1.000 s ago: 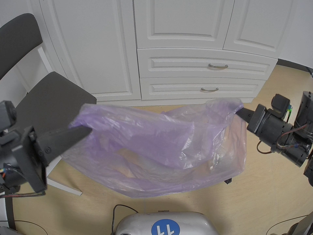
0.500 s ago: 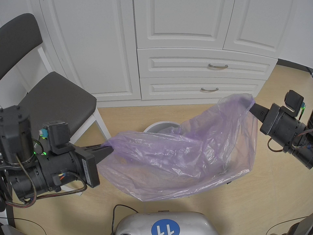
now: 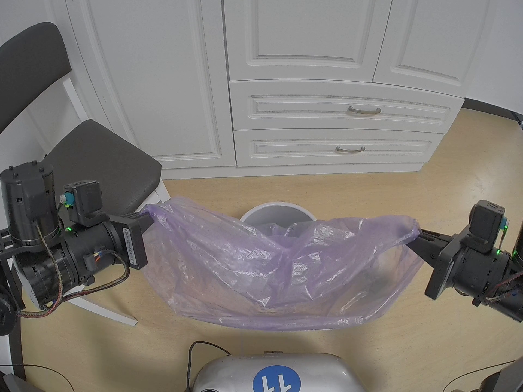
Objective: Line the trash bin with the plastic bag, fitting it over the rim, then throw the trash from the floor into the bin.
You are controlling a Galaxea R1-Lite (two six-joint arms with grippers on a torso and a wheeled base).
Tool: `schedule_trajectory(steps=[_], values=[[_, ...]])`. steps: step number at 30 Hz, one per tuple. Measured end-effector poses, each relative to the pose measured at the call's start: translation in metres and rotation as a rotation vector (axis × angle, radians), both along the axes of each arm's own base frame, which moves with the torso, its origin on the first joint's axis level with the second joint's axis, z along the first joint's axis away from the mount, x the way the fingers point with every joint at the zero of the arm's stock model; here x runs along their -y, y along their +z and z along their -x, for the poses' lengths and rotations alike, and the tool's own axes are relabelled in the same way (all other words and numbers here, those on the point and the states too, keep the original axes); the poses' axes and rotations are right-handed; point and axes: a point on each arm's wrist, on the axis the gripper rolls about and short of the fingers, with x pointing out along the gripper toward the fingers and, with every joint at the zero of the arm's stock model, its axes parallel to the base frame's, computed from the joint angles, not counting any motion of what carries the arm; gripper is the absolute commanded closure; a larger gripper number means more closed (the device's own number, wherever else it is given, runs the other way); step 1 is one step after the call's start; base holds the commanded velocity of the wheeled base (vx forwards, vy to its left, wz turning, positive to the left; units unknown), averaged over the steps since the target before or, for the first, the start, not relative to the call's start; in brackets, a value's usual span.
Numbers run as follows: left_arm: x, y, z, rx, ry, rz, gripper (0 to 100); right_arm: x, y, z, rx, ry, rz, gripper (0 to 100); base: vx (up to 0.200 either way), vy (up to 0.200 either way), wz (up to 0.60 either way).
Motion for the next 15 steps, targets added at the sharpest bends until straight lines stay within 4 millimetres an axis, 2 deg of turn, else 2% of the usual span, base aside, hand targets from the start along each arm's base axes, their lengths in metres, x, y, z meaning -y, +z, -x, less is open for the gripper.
schedule_trajectory(steps=[8, 15], values=[[-0.003, 0.002, -0.003, 0.018, 0.02, 0.006, 100, 0.014, -0.016, 0.015, 0.022, 0.013, 0.216, 100, 0.0, 0.0, 0.0], [-0.007, 0.004, -0.006, 0.043, 0.036, 0.003, 100, 0.024, -0.028, 0.02, -0.007, -0.02, 0.322, 100, 0.0, 0.0, 0.0]])
